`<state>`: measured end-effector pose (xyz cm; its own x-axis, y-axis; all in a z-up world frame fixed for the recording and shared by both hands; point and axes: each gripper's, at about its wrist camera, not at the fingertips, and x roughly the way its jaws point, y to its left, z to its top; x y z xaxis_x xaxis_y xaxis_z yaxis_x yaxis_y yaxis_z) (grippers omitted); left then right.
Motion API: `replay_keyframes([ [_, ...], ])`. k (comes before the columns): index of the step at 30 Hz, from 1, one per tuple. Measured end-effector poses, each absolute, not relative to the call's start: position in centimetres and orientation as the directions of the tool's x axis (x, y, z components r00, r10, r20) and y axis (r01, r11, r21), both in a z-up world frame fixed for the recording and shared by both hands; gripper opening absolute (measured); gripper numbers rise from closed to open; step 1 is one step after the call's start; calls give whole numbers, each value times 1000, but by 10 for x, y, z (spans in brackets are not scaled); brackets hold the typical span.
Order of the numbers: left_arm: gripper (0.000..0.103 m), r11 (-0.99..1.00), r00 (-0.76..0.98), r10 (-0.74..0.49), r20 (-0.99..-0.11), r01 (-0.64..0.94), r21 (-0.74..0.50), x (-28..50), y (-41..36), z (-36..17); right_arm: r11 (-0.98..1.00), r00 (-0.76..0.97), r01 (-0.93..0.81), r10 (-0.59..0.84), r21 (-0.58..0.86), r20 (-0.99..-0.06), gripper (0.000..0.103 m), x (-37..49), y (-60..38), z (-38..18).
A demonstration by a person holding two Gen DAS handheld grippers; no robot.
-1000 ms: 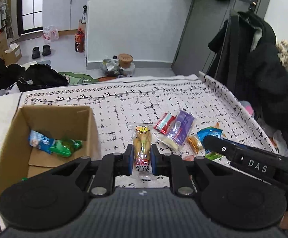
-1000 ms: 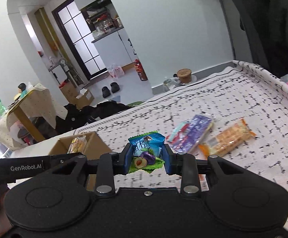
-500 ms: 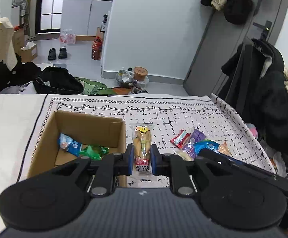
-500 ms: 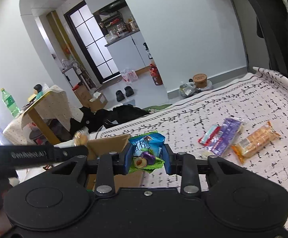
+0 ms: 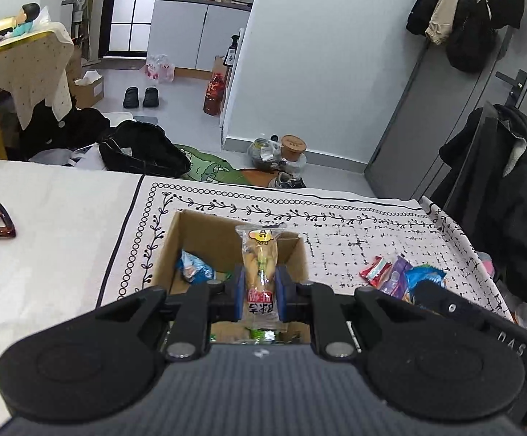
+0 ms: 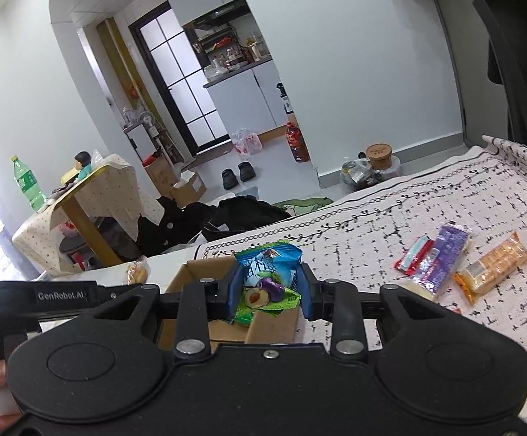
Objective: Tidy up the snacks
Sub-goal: 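Carry both snacks over the box and open both tools to drop them, then move both open tools back over the remaining snacks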
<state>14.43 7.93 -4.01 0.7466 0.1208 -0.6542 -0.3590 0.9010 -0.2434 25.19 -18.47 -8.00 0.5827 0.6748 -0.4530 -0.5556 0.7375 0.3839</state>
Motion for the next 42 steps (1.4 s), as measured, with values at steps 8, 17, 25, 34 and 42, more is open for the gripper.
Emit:
replay_keyframes([
  [8,16,898,737,77,-671,-344,-275,136,100,-61,727,545,-577,683,373,-487,31,247,-149,-95],
  [17,27,888,712,66,-699,-361,-284,145,120,-86,721,516,-583,685,375,-515,31,250,-117,-103],
  [25,66,863,705,102,-702,-414,-290,137,124,-86,721,499,-571,685,392,-531,64,255,-115,-104],
  [34,77,860,682,118,-721,-434,-269,144,114,-83,788,558,-495,611,366,-561,88,264,-163,-101],
  [42,98,891,701,109,-705,-383,-243,156,86,-76,818,572,-445,574,366,-586,90,272,-209,-96],
])
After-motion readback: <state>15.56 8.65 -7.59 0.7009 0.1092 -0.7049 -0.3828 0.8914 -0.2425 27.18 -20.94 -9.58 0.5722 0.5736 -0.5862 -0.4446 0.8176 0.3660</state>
